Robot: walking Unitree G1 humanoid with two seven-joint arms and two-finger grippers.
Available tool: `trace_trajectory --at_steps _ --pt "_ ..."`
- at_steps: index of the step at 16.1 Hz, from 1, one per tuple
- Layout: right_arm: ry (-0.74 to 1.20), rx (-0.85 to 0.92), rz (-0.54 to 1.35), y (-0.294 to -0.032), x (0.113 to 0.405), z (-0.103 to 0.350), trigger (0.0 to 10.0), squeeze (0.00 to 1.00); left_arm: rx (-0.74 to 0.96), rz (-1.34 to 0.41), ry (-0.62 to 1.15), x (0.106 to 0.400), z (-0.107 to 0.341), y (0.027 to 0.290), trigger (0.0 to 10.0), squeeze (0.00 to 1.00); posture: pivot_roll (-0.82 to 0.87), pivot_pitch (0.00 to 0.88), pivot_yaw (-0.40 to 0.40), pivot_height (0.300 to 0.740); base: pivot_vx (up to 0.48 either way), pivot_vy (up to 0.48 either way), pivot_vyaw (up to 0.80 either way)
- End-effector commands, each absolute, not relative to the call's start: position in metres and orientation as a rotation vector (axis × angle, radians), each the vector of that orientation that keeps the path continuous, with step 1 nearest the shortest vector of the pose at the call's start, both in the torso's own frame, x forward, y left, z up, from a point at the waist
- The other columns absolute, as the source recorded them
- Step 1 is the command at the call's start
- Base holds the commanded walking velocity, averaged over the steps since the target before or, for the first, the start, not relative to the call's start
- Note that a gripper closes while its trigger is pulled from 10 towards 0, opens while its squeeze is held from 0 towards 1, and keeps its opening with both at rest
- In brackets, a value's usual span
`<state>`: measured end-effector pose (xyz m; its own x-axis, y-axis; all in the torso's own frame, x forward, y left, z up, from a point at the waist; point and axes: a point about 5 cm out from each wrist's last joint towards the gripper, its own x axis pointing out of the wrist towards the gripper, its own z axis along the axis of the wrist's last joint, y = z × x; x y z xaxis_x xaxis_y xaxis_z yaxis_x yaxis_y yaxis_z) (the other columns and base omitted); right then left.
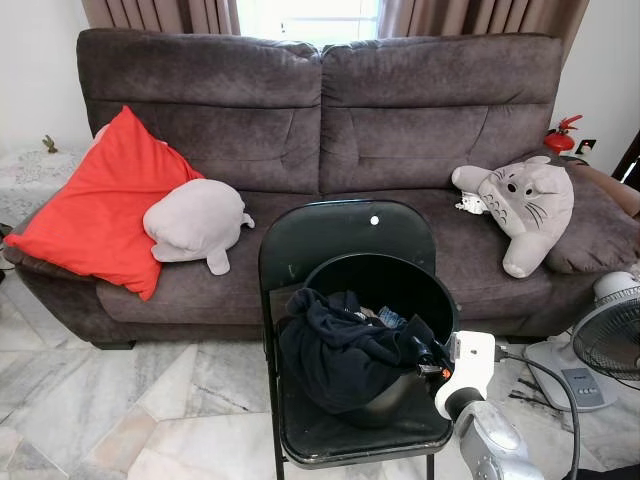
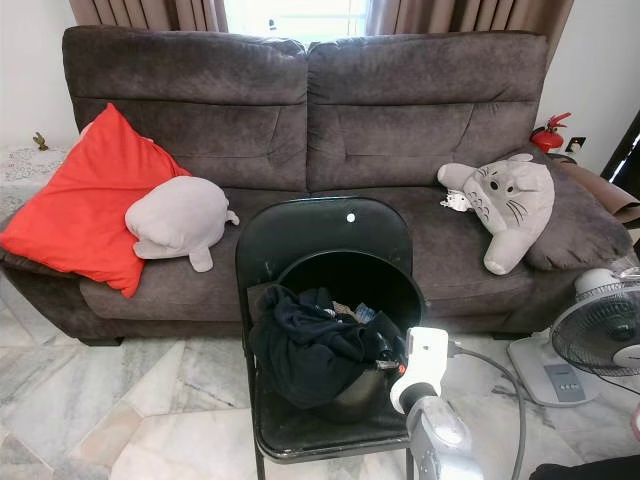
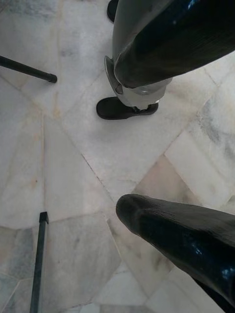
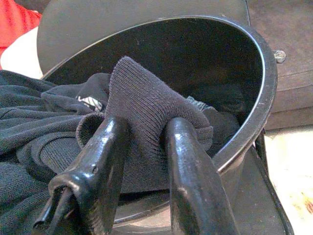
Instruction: Hang hanger
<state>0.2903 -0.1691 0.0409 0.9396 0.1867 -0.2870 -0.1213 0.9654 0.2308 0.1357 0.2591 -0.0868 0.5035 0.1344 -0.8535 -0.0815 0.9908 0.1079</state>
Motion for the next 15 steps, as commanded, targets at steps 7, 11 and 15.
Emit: trace_trajectory --at_steps 7,11,15 --pt "0.318 0.223 0.162 -0.166 0.287 0.037 0.6 0.0 0.072 0.131 1.052 0.134 -0.086 0.263 10.0 0.0 -0.02 0.0 0.022 0.74 0.0 0.0 0.0" --pt "0.312 0.221 0.152 -0.167 0.285 0.037 0.0 0.0 0.076 0.13 1.053 0.134 -0.086 0.264 10.0 0.0 -0.02 0.0 0.022 0.74 0.0 0.0 0.0" --pt "0.154 0.175 -0.032 -0.184 0.273 0.055 0.0 0.0 0.078 0.133 1.054 0.134 -0.086 0.264 10.0 0.0 -0.02 0.0 0.017 0.74 0.0 0.0 0.0"
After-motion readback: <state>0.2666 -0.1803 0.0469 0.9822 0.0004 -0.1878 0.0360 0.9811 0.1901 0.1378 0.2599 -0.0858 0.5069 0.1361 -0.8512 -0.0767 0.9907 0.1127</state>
